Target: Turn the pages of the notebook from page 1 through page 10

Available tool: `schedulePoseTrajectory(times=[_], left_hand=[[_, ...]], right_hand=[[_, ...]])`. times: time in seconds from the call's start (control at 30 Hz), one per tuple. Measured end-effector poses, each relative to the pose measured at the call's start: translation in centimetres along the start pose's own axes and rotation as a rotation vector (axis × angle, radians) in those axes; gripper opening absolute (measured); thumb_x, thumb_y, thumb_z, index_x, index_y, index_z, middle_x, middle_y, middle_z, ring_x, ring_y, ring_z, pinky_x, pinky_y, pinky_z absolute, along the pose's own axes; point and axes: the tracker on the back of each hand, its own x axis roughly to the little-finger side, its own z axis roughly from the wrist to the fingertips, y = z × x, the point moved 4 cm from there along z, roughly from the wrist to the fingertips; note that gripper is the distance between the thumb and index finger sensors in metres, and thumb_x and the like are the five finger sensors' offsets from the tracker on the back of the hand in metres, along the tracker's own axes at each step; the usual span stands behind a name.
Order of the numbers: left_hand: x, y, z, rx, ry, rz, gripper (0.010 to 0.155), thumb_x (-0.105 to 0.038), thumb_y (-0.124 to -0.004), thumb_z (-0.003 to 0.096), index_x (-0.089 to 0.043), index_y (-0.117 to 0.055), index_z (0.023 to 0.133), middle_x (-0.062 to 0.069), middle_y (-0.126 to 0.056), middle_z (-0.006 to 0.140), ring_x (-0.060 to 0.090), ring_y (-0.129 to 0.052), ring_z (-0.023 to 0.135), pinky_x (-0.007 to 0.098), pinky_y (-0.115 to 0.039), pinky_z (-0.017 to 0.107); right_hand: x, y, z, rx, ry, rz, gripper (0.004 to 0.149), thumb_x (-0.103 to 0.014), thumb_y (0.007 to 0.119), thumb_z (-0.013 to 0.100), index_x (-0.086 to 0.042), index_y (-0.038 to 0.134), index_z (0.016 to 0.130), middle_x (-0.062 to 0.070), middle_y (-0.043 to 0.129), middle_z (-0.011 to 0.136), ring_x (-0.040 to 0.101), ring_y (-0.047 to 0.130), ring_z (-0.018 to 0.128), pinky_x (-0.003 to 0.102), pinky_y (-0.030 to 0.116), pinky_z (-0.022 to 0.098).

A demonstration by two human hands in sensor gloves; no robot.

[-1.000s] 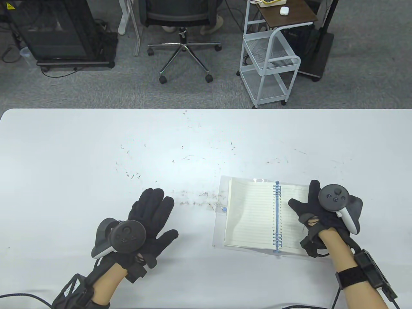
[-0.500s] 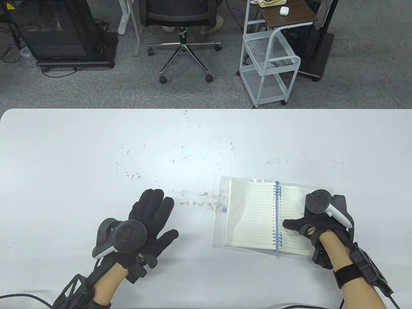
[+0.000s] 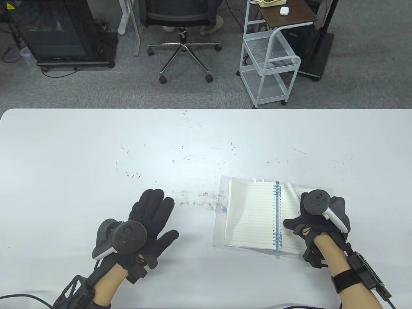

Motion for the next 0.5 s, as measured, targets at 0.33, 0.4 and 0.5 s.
schedulePoseTrajectory(times=[0.33,0.4,0.5], left_hand=[[0.0,0.0,0.0,0.002,0.001,0.003,0.084,-0.068,-0.064,0.0458,-0.024,-0.040,0.114,0.011,-0.025,0.119,0.047,-0.021,0.114,0.071,-0.038,0.073],[0.0,0.0,0.0,0.002,0.001,0.003,0.084,-0.068,-0.064,0.0458,-0.024,-0.040,0.114,0.011,-0.024,0.119,0.047,-0.021,0.114,0.071,-0.038,0.073],[0.0,0.0,0.0,0.001,0.001,0.002,0.084,-0.068,-0.064,0.0458,-0.024,-0.040,0.114,0.011,-0.024,0.119,0.047,-0.021,0.114,0.071,-0.038,0.073]], right_hand=[[0.4,-2.4,-2.1,0.004,-0.023,0.363,0.099,-0.061,0.083,0.047,-0.009,0.015,0.099,0.032,0.027,0.102,0.073,0.052,0.082,0.076,0.058,0.053],[1.1,-3.4,-2.6,0.041,-0.006,0.420,0.098,-0.061,0.082,0.047,-0.010,0.017,0.099,0.036,0.027,0.100,0.072,0.061,0.079,0.074,0.066,0.050],[1.9,-4.5,-3.1,0.074,0.007,0.474,0.098,-0.061,0.081,0.048,-0.008,0.017,0.099,0.042,0.026,0.095,0.065,0.076,0.076,0.068,0.075,0.048]])
